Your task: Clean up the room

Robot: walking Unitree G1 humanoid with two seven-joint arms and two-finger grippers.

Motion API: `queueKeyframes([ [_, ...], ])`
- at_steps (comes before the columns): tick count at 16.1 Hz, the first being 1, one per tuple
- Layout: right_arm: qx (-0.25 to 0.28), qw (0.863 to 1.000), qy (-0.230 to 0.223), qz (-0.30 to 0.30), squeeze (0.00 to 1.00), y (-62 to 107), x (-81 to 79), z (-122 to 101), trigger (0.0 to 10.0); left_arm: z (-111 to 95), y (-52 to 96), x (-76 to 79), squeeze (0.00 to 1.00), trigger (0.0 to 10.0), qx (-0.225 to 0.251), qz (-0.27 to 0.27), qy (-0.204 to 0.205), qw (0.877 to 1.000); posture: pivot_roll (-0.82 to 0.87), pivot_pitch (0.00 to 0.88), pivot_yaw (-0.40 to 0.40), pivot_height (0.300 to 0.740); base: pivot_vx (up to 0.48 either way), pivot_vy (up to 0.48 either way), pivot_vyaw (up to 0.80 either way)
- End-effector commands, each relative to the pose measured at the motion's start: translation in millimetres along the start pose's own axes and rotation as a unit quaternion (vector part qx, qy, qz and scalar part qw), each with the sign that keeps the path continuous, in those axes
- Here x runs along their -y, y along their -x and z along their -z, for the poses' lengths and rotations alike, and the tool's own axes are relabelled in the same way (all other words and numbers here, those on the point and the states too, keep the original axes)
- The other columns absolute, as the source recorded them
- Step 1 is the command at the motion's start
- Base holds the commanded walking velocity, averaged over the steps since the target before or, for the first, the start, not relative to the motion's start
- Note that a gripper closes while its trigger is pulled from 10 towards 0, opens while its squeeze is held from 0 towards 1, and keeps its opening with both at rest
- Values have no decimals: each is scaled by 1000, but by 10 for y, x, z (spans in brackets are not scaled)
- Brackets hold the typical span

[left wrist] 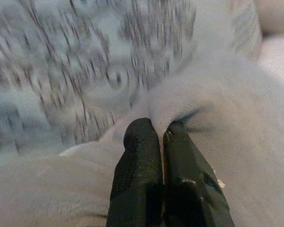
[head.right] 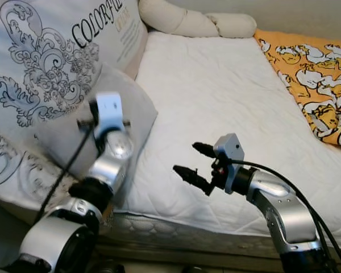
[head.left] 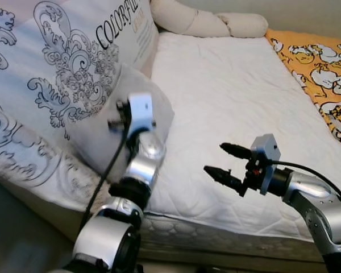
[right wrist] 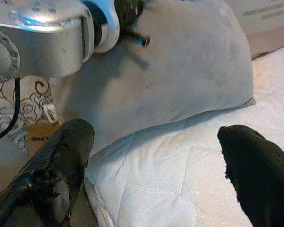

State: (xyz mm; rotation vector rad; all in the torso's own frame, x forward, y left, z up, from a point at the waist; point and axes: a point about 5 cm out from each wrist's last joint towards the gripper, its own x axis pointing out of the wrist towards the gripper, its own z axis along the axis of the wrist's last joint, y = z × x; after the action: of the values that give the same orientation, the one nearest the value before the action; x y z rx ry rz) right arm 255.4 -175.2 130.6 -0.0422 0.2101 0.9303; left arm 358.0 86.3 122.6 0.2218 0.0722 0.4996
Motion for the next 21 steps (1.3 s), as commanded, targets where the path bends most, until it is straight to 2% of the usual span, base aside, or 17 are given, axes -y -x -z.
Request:
queueKeyframes([
  [1,-7,1000,3,-12,1000,36,-21,6,10000,84,22,25,0,10000,-30,11,0,999,-99,0,-43,740,0,0,0],
  [3,-14,998,-8,-60,1000,76,-118,9,10000,140,-17,-24,0,10000,-53,16,11,998,-97,0,-44,740,0,0,0],
  [4,-21,997,-11,-75,1000,88,-144,23,10000,141,-50,-56,776,10000,-54,21,19,998,-94,0,-45,740,0,0,0],
  [5,-23,997,-11,-78,1000,92,-147,31,10000,137,-68,-75,992,10000,-52,26,26,998,-93,0,-45,740,0,0,0],
  [7,-21,998,-7,-63,1000,83,-101,45,10000,93,-120,-114,1000,10000,-33,60,46,997,-86,0,-46,740,0,0,0],
  [8,-18,998,-5,-56,1000,78,-79,45,10000,27,-113,-91,1000,10000,-10,113,65,991,-76,0,-49,740,0,0,0],
  [9,-15,999,-7,-47,1000,75,-58,42,10000,-66,-84,-60,1000,10000,16,177,83,980,-70,0,-51,740,0,0,0],
  [10,-12,999,-11,-38,1000,76,-45,43,10000,-108,-56,-57,1000,10000,34,215,73,973,-60,0,-52,740,0,0,0],
  [12,1,1000,-24,-20,1000,84,-28,37,10000,-225,77,-46,1000,10000,74,322,79,941,-48,0,-51,740,0,0,0],
  [13,10,999,-30,-14,1000,88,-35,31,10000,-294,151,-54,1000,10000,78,367,115,920,-41,0,-51,740,0,0,0],
  [15,26,999,-36,9,1000,60,-37,34,10000,-384,190,-178,1000,10000,70,399,161,900,-30,0,-42,740,0,0,0],
  [16,32,999,-37,21,1000,35,-36,37,10000,-392,183,-244,1000,10000,65,401,168,898,-32,0,-37,740,0,0,0],
  [17,41,997,-41,56,1000,-27,-33,48,10000,-377,149,-386,1000,10000,58,387,167,905,-36,0,-25,740,0,0,0],
  [18,49,994,-53,86,882,-73,-34,55,10000,-385,157,-502,1000,10000,68,381,165,907,-38,0,-18,740,0,0,0],
  [19,55,989,-72,121,0,-110,-28,78,10000,-396,181,-611,1000,10000,87,370,157,911,-38,0,-9,740,0,0,0],
  [20,63,981,-88,163,0,-129,4,110,10000,-387,200,-720,886,10000,93,353,156,918,-35,0,-5,740,0,0,0],
  [21,70,969,-107,212,0,-138,36,152,10000,-336,214,-853,867,10000,81,327,163,927,-34,0,-4,740,0,0,0],
])
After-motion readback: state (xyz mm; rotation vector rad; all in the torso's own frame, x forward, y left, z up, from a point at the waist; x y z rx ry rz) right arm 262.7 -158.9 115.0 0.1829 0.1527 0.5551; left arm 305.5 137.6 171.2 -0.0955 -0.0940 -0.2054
